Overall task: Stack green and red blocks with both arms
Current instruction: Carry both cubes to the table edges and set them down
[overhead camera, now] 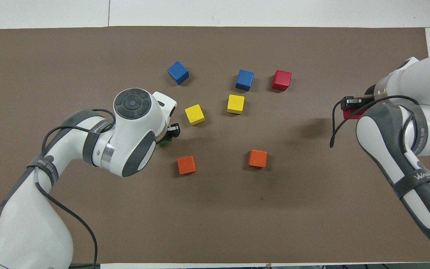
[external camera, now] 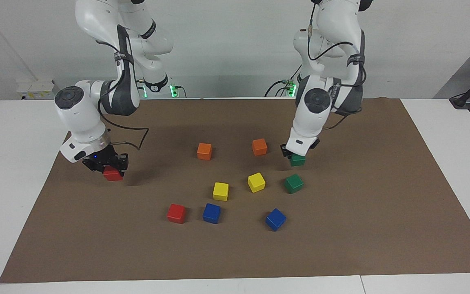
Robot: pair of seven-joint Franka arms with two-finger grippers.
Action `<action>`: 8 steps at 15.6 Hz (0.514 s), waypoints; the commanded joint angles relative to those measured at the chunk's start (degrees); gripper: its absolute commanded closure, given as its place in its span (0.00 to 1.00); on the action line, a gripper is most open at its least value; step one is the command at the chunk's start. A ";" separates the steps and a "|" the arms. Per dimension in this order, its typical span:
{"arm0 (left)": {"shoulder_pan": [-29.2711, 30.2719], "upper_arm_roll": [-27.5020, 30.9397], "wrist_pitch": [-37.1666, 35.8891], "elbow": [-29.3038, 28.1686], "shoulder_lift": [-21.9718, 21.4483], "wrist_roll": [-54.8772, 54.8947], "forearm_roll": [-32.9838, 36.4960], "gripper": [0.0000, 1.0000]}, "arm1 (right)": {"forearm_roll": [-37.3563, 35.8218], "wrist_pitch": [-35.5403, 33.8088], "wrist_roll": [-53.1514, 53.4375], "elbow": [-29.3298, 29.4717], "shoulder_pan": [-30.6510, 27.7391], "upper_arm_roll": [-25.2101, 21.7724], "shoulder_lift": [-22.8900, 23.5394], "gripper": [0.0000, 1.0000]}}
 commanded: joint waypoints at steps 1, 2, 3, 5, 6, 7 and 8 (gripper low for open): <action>9.35 -0.27 -1.50 -1.10 -3.32 12.66 0.41 1.00 | 0.39 4.36 -2.24 -3.78 -1.85 0.92 -0.42 1.00; 11.99 -0.18 0.42 -1.10 -3.06 16.44 0.42 1.00 | 0.48 5.59 -2.24 -3.70 -2.03 0.92 0.72 1.00; 15.67 -0.18 2.79 -1.10 -2.62 19.70 0.42 1.00 | 0.48 7.43 -2.15 -3.78 -2.12 0.92 2.21 1.00; 19.30 -0.09 8.75 -1.27 -0.26 23.58 0.50 1.00 | 0.66 10.33 -1.80 -3.70 -2.21 0.92 4.59 1.00; 20.36 -0.09 11.83 -1.53 1.06 23.69 0.50 1.00 | 0.66 10.69 -1.80 -3.69 -2.21 0.92 5.21 1.00; 20.71 -0.09 14.13 -1.80 2.12 23.77 0.50 1.00 | 0.66 10.78 -1.71 -3.69 -2.29 0.92 5.39 1.00; 20.89 -0.01 14.93 -1.89 2.91 24.12 0.50 1.00 | 0.75 10.87 -1.63 -3.61 -2.29 0.92 5.65 1.00</action>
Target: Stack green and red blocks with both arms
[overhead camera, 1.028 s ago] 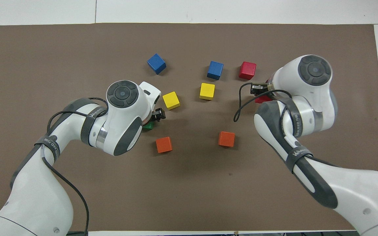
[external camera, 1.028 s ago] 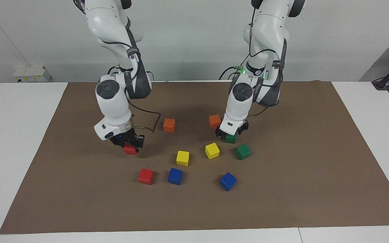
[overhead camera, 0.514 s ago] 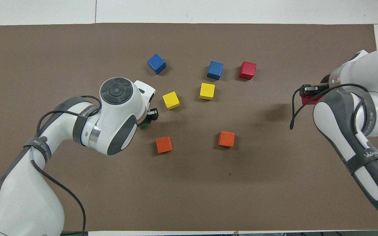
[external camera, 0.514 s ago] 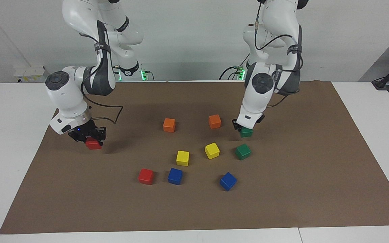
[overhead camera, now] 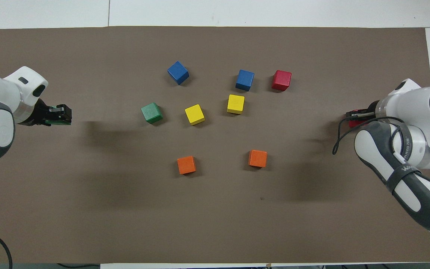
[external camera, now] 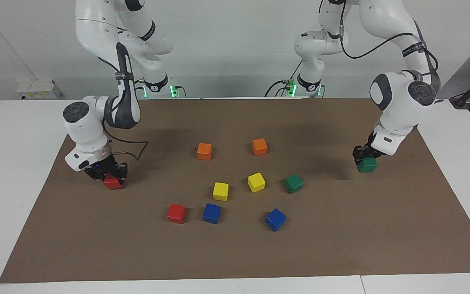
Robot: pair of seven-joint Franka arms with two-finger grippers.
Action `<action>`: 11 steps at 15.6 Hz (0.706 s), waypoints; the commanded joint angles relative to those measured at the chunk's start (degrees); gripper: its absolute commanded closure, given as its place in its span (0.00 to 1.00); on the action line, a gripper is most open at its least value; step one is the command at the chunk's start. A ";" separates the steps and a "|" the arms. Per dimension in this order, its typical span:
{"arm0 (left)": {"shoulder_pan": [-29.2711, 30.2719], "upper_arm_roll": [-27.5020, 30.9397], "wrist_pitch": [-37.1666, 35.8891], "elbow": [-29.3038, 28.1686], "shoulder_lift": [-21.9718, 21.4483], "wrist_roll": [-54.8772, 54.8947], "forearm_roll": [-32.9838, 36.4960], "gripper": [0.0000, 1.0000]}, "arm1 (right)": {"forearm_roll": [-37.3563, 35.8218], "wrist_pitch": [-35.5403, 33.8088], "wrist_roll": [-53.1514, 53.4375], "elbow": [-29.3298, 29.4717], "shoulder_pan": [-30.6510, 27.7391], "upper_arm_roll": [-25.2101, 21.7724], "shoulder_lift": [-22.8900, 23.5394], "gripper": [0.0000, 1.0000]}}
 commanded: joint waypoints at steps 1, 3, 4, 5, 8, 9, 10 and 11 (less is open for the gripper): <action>1.15 -0.77 4.03 -0.36 2.89 0.62 0.57 1.00 | 0.75 0.95 -0.18 0.14 -1.04 0.77 0.48 1.00; 0.90 -0.77 5.96 -0.36 4.65 -0.33 0.48 1.00 | 1.10 0.95 0.52 0.32 -0.95 0.77 0.48 0.28; 0.89 -0.77 7.45 -0.88 5.52 -1.56 0.48 1.00 | 1.10 0.95 0.70 0.75 -0.95 0.77 0.57 0.00; 1.24 -0.77 9.12 -1.76 6.23 -3.14 0.48 1.00 | 1.01 0.34 0.61 1.63 -0.69 0.77 0.74 0.00; 1.51 -0.77 10.10 -2.65 6.32 -3.68 0.48 0.37 | 0.58 -6.74 0.70 5.92 0.36 0.59 -0.13 0.00; 1.51 -0.77 10.54 -2.65 6.32 -3.77 0.48 0.00 | 0.40 -11.65 0.79 9.51 0.89 0.59 -0.22 0.00; 1.51 -0.77 10.54 -2.56 6.32 -3.86 0.48 0.00 | 0.22 -16.31 1.14 13.29 1.16 0.59 -0.13 0.00; 1.60 -0.77 10.20 -2.12 6.41 -3.86 0.48 0.00 | -0.04 -20.36 3.66 17.15 2.03 0.59 0.13 0.00</action>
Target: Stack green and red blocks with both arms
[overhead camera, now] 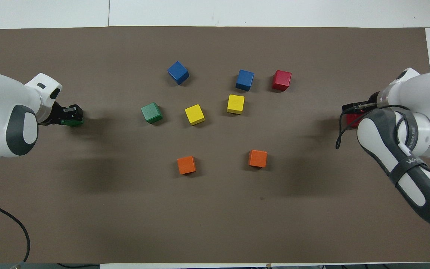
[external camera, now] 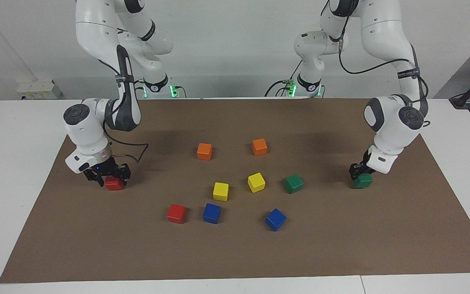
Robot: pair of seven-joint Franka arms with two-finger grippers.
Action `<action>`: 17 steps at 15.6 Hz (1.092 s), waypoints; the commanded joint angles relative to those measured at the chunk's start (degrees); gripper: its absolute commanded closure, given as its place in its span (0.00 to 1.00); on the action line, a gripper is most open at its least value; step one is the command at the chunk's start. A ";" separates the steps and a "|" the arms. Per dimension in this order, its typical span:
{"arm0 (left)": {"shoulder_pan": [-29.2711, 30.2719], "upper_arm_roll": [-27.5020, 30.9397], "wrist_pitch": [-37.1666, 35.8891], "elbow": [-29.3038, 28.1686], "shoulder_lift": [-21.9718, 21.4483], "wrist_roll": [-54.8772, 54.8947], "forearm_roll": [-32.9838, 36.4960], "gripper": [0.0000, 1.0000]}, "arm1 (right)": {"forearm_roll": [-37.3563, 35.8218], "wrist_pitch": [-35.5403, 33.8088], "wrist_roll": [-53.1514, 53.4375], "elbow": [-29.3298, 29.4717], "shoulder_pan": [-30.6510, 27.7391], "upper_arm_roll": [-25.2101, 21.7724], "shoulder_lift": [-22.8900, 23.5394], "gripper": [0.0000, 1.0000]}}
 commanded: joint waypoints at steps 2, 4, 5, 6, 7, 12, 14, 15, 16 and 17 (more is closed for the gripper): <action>0.16 -0.60 -0.24 2.90 -0.32 -1.77 0.31 0.00 | -0.76 -12.18 10.58 13.08 4.19 0.24 2.00 0.00; -4.03 -0.60 -6.89 12.37 3.10 -14.53 0.31 0.00 | -1.30 -12.10 17.78 13.98 7.79 0.24 2.71 0.00; -6.67 -0.60 -9.98 16.34 3.98 -20.18 0.31 0.00 | -1.29 -12.10 21.56 15.11 8.94 0.24 3.50 0.00; -9.74 -0.60 -12.01 19.34 5.47 -24.06 0.22 0.00 | -1.12 -12.28 24.65 17.12 9.64 0.33 5.33 0.00; -12.64 -0.51 -12.55 20.93 6.61 -28.54 -0.22 0.00 | -1.21 -12.71 26.50 19.84 10.09 0.51 7.26 0.00; -21.72 -0.42 -8.44 23.25 11.46 -41.33 3.29 0.00 | -1.20 -15.35 34.68 32.32 14.21 0.68 18.07 0.00; -21.99 -0.42 -5.72 19.82 10.76 -41.33 3.47 0.00 | -1.29 -16.93 36.71 36.98 15.98 0.60 21.42 0.00; -21.99 -0.42 -4.66 18.41 10.23 -41.33 3.56 0.00 | -1.47 -16.94 37.50 38.40 16.07 0.60 22.83 0.00; -22.08 -0.42 -4.47 17.79 10.14 -41.15 4.25 0.00 | -1.47 -16.24 38.03 39.28 16.16 0.60 24.06 0.00; -22.16 -0.51 -4.47 17.61 10.05 -41.15 4.78 0.00 | -1.47 -15.71 38.38 39.38 16.24 0.60 24.94 0.00</action>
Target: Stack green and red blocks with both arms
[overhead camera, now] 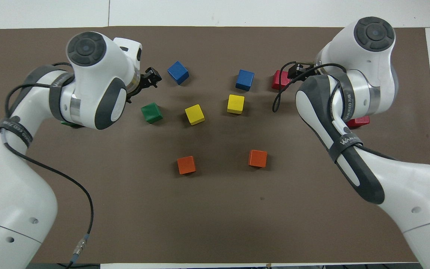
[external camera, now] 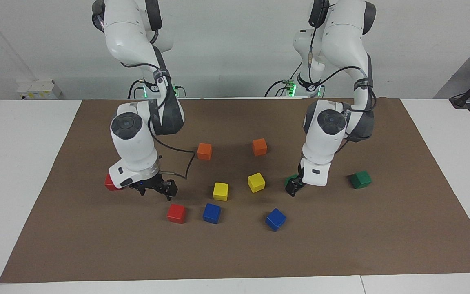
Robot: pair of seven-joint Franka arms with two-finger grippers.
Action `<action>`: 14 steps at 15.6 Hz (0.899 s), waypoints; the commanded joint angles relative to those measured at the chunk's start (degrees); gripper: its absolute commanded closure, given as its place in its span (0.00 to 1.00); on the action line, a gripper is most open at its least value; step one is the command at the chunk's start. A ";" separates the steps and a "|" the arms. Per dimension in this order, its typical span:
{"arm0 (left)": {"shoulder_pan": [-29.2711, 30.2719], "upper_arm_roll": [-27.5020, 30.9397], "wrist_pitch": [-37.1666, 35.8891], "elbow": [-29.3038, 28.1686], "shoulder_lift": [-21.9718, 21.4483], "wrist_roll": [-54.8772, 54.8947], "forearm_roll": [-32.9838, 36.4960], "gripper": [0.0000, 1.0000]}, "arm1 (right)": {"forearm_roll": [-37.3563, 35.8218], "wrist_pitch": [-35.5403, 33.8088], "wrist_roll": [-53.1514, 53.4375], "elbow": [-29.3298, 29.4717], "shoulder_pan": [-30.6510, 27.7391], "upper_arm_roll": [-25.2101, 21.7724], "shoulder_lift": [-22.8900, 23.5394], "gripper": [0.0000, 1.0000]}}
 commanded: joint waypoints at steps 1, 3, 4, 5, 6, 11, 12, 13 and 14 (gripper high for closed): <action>0.08 0.14 1.64 -2.69 -1.52 -0.03 2.11 0.00 | -0.88 -0.09 1.84 4.87 -0.18 0.03 4.69 0.00; -0.62 0.14 3.30 -5.93 -2.57 -0.12 2.02 0.00 | -1.22 1.50 2.80 4.87 0.25 0.03 6.35 0.00; -1.15 0.14 5.31 -8.47 -3.28 -0.29 2.02 0.00 | -1.23 2.81 2.98 4.69 0.34 0.12 6.62 0.00; -1.59 0.14 7.16 -10.85 -3.98 -0.64 2.02 0.00 | -1.14 3.09 3.07 4.61 0.52 0.12 6.71 0.00; -2.03 0.14 8.48 -12.87 -4.60 -1.43 2.02 0.00 | -1.14 3.18 3.25 4.52 0.78 0.12 6.98 0.00; -0.63 -0.04 2.47 -9.58 -4.61 -0.56 1.85 1.00 | -0.96 6.25 5.09 3.38 0.87 0.12 6.98 0.25; -0.45 -0.04 -2.18 -6.94 -4.51 -0.38 1.85 1.00 | -0.70 6.25 5.36 3.29 0.87 0.12 6.98 0.60; -0.36 -0.04 -6.66 -4.48 -4.95 0.40 1.93 1.00 | -0.26 6.25 5.62 3.03 0.96 0.12 6.89 0.96; 0.25 -0.04 -10.02 -3.76 -6.26 3.19 1.50 1.00 | -0.26 6.25 6.49 2.76 1.22 0.20 6.80 1.00</action>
